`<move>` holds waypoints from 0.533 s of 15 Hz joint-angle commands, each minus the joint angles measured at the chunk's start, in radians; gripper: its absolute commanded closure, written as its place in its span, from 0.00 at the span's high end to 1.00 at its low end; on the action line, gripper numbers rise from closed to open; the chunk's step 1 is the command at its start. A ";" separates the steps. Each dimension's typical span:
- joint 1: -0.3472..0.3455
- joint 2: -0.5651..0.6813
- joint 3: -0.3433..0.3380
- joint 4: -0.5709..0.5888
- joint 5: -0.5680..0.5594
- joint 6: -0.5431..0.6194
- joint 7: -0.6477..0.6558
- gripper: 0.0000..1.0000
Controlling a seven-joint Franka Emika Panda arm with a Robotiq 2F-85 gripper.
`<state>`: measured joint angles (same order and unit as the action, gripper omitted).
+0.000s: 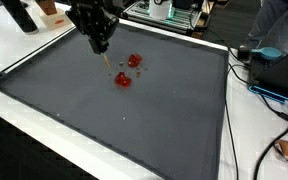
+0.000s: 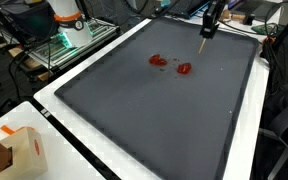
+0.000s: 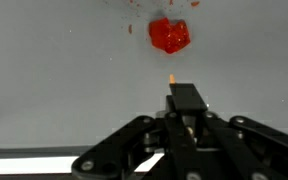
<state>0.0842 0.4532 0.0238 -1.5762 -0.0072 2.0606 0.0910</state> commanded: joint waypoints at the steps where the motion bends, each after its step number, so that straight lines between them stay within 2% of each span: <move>1: -0.002 0.000 0.003 0.002 -0.001 -0.003 0.001 0.03; 8: -0.038 0.035 0.030 0.011 0.082 -0.121 -0.108 0.03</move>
<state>0.0728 0.4708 0.0317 -1.5723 0.0342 1.9923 0.0337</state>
